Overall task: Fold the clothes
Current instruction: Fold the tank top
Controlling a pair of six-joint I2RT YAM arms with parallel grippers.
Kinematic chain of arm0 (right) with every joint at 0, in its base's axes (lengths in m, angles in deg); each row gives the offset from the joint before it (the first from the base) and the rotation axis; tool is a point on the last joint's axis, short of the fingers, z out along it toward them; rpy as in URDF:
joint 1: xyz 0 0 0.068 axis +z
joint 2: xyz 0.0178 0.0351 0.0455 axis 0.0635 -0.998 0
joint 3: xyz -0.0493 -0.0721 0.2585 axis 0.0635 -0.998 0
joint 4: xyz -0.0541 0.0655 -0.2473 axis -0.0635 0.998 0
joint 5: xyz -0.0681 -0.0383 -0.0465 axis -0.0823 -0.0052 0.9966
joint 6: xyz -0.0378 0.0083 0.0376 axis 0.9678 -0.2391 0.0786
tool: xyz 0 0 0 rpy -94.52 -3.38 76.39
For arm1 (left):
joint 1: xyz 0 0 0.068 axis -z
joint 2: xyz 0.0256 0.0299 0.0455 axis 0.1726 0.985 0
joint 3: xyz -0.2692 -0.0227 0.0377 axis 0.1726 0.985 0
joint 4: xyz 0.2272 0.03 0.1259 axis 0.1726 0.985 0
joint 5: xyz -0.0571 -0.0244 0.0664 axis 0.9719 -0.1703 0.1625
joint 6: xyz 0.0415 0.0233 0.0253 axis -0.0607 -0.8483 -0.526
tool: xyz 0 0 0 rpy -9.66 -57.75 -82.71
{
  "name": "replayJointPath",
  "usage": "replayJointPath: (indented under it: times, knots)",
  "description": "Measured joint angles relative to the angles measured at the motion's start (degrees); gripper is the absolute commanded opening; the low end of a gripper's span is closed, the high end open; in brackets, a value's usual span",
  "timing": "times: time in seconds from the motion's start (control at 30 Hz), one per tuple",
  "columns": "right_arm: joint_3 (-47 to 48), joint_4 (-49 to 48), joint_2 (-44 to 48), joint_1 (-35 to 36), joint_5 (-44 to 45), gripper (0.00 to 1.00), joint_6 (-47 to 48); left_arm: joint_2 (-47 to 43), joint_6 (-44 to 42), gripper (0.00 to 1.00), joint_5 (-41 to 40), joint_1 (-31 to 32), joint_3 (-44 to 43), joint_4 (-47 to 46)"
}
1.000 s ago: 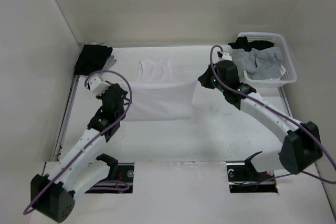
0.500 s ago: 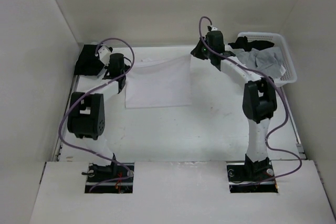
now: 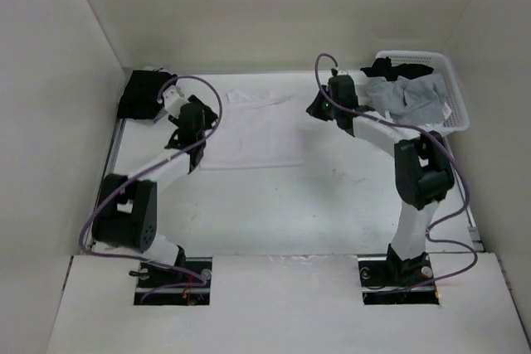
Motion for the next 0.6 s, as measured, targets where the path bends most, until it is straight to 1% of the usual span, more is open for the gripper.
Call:
replayJointPath:
  times: [0.03, 0.07, 0.1, 0.13, 0.2, 0.27, 0.33, 0.4, 0.53, 0.6]
  knots:
    - [-4.39, -1.05, 2.93, 0.98, 0.48, 0.00, -0.42, -3.93, 0.07, 0.47, -0.42, 2.21, 4.02, -0.66]
    - [-8.87, -2.25, 5.90, 2.25, 0.96, 0.02, -0.92, -7.15, 0.20, 0.47, -0.55, 4.35, 7.45, -1.03]
    - [-12.68, -3.58, 8.35, 3.45, 1.57, 0.08, -1.31, -10.25, 0.48, 0.46, -0.61, 6.40, 11.08, -1.09]
    - [-16.61, -5.05, 10.73, 4.74, 2.29, 0.17, -1.90, -12.87, 0.92, 0.46, -0.63, 7.87, 14.53, -0.79]
    - [-23.87, -7.65, 14.82, 7.28, 3.80, 0.34, -3.19, -17.49, 2.08, 0.47, -0.83, 8.81, 21.11, 1.40]
    - [-29.90, -8.87, 17.92, 8.72, 5.05, 0.42, -4.52, -21.57, 3.74, 0.47, -1.05, 8.11, 26.60, 4.31]
    - [-33.20, -9.55, 18.99, 8.63, 5.38, 0.46, -5.62, -24.13, 5.07, 0.48, -0.66, 6.78, 29.97, 6.69]
    - [-35.34, -10.67, 19.02, 8.26, 5.33, 0.48, -6.78, -24.72, 5.95, 0.49, 0.79, 4.92, 31.32, 7.74]
    - [-38.47, -12.92, 18.82, 8.07, 4.48, 0.49, -8.63, -22.84, 7.19, 0.49, 5.33, 0.68, 31.54, 6.47]
    - [-38.66, -14.23, 17.79, 8.07, 3.80, 0.48, -9.51, -21.16, 7.69, 0.47, 7.50, -0.90, 31.54, 5.33]
